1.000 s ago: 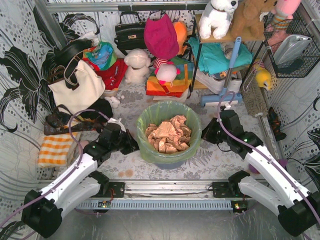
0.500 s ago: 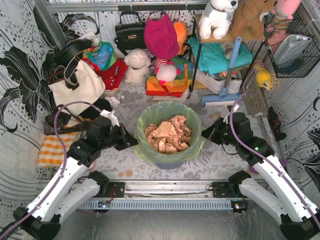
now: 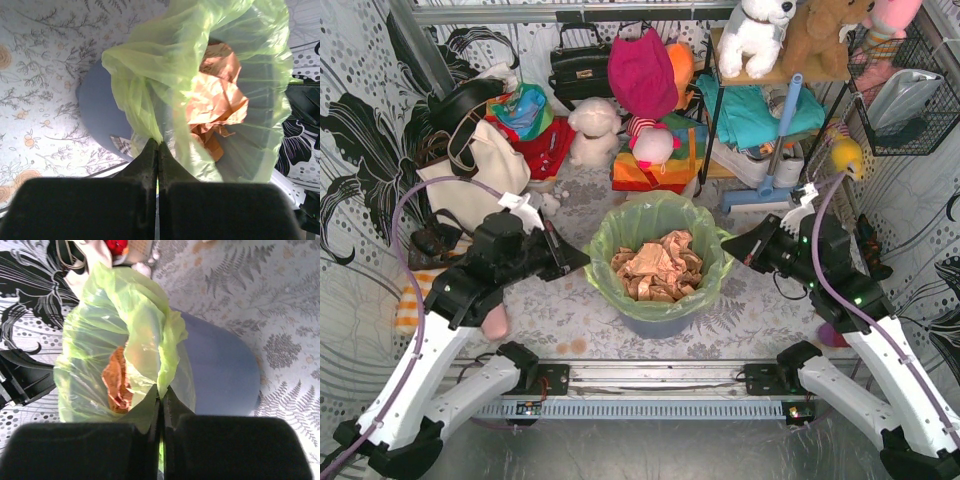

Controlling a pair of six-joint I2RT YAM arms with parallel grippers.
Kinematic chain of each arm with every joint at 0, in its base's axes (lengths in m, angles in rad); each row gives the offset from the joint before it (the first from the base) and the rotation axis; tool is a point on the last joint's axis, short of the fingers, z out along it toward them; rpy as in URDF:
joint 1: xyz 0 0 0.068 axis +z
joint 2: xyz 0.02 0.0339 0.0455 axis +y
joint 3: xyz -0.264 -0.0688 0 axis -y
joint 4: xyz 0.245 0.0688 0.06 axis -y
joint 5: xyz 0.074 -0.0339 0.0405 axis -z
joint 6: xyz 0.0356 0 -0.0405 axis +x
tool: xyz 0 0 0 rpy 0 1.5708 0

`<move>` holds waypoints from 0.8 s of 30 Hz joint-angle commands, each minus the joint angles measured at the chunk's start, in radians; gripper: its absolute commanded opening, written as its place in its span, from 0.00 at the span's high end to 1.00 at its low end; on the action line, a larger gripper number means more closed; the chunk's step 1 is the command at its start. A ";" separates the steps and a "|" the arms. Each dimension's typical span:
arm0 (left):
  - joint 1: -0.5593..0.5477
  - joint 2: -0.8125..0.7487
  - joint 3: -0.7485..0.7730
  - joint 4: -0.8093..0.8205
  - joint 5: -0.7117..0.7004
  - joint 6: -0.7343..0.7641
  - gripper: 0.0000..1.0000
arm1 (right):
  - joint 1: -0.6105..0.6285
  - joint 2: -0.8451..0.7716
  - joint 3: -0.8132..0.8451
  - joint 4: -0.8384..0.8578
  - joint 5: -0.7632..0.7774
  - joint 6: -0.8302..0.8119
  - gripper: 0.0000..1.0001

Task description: Tie the trash bag

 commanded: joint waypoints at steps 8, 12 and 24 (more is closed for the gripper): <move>0.000 0.073 0.210 0.009 -0.043 0.074 1.00 | -0.005 -0.012 0.090 0.117 -0.052 -0.035 1.00; 0.000 0.111 0.255 0.059 -0.069 0.117 1.00 | -0.005 0.000 0.092 0.175 -0.065 -0.034 1.00; 0.001 0.250 0.291 0.186 -0.038 0.203 1.00 | -0.006 0.069 0.051 0.315 -0.099 -0.022 1.00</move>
